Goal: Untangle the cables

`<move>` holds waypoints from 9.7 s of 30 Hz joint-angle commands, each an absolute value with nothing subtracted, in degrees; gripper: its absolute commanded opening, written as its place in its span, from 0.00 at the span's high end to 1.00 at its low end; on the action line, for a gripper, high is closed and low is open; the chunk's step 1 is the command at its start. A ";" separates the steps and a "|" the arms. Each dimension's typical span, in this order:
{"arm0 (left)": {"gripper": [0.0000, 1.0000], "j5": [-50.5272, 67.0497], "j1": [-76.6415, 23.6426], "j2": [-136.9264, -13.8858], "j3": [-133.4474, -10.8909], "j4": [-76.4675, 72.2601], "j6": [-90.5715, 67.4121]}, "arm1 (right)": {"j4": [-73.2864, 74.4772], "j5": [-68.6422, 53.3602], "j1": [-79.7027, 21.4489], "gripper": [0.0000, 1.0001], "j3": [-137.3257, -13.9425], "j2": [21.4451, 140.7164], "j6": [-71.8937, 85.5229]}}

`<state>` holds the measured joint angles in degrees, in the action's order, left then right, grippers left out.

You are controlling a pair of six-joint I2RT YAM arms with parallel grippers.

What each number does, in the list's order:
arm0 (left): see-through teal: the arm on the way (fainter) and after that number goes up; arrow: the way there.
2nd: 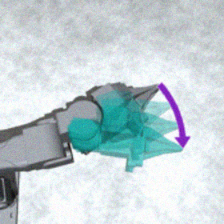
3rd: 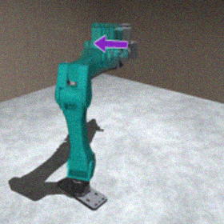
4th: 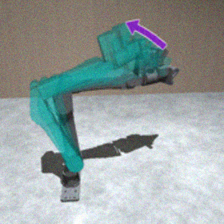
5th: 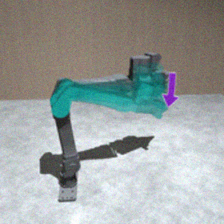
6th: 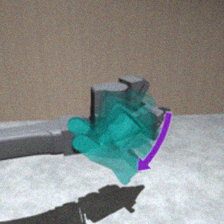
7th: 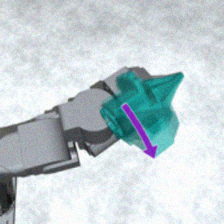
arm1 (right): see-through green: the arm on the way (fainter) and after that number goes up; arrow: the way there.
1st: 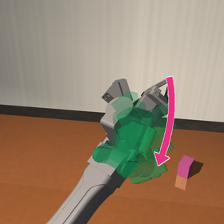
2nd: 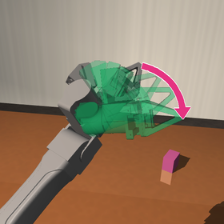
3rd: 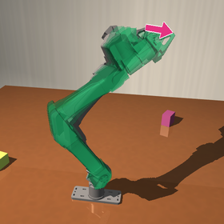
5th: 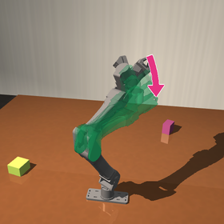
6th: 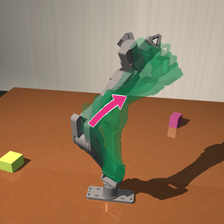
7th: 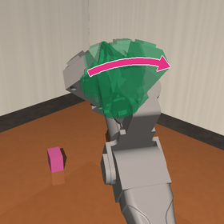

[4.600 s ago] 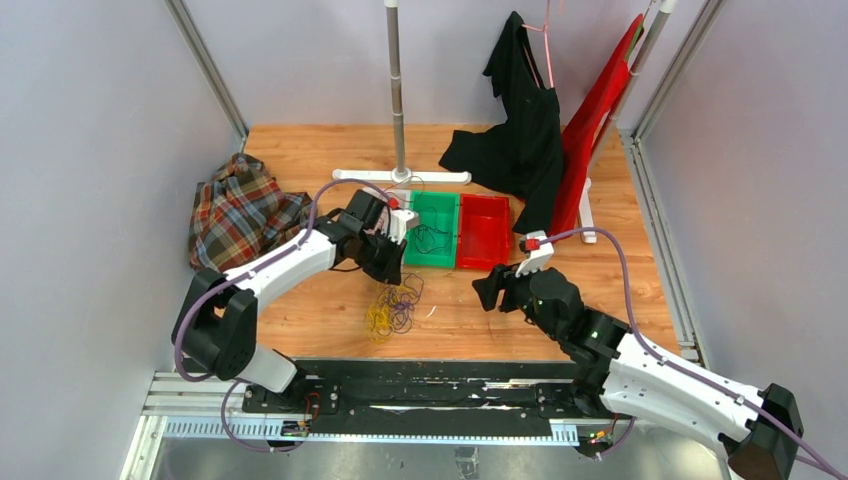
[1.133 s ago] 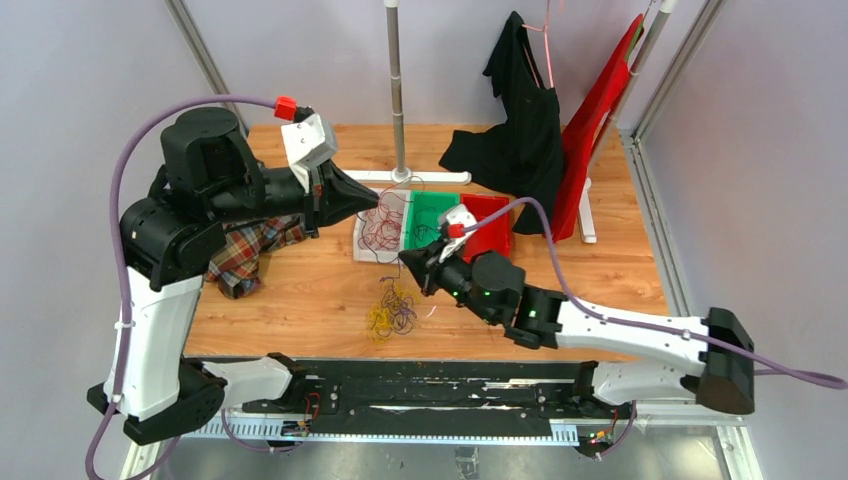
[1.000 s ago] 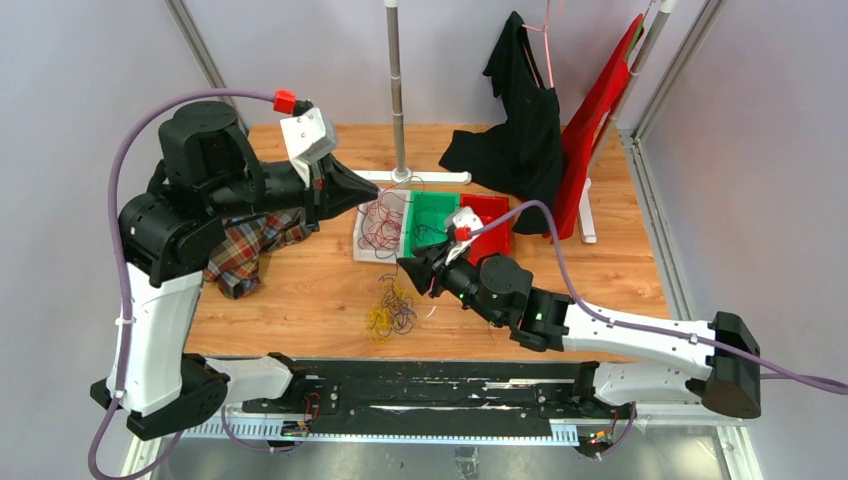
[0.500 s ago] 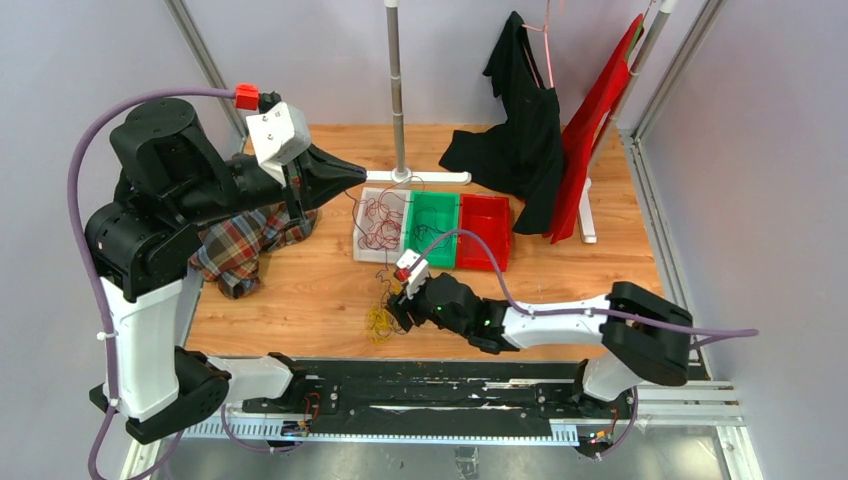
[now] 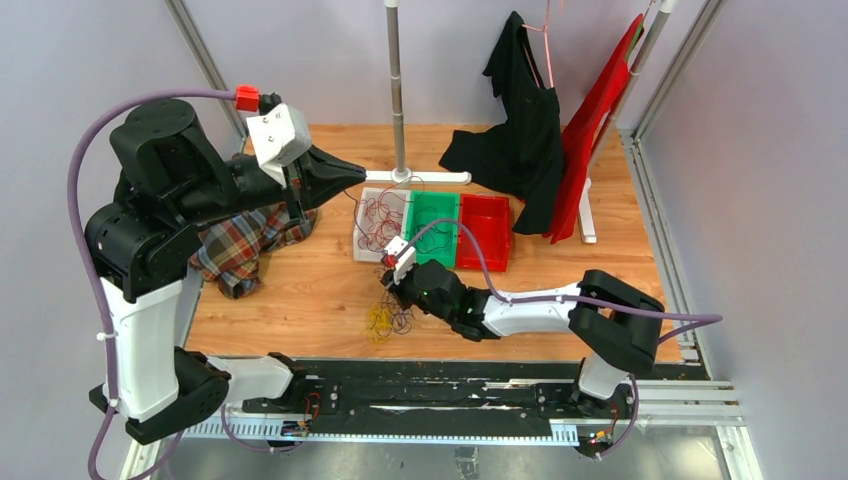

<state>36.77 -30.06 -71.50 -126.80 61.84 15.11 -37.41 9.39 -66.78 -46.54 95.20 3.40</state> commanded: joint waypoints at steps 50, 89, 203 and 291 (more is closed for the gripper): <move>1.00 50.39 -29.64 -52.65 -67.26 24.32 -3.97 | -29.54 0.31 -66.63 0.62 -53.92 64.12 14.03; 1.00 45.88 -29.27 -64.52 -103.93 37.45 3.71 | -40.53 8.88 -65.13 0.71 -36.93 75.63 17.22; 0.01 29.50 -28.85 -87.09 -87.24 58.53 31.59 | -8.36 3.69 -55.04 0.26 -30.71 66.59 25.46; 1.00 24.75 -36.96 -67.92 -119.07 60.82 25.89 | -28.47 -6.56 -66.30 0.28 -46.82 67.77 9.37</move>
